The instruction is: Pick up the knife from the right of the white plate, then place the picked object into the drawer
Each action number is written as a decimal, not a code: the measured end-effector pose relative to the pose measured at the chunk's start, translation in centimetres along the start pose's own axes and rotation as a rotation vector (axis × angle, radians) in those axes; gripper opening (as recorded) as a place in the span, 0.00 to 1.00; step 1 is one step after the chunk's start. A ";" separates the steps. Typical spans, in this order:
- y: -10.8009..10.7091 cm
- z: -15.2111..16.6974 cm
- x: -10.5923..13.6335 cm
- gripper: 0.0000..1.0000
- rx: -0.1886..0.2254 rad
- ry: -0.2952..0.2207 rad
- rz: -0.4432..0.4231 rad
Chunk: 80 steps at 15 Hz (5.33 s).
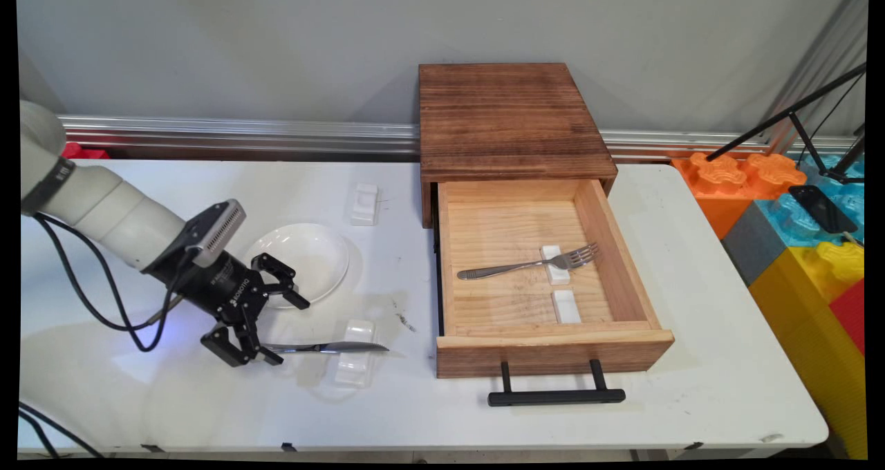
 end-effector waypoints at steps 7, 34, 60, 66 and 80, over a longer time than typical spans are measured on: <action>0.2 1.5 -0.4 1.00 0.013 -0.006 -0.009; 0.0 4.5 -1.4 0.00 0.018 0.019 -0.050; -2.7 -4.3 5.0 0.00 0.015 0.017 -0.168; -5.1 -8.9 10.0 0.00 0.043 0.028 -0.191; -8.4 -12.6 23.0 0.00 0.078 0.039 -0.272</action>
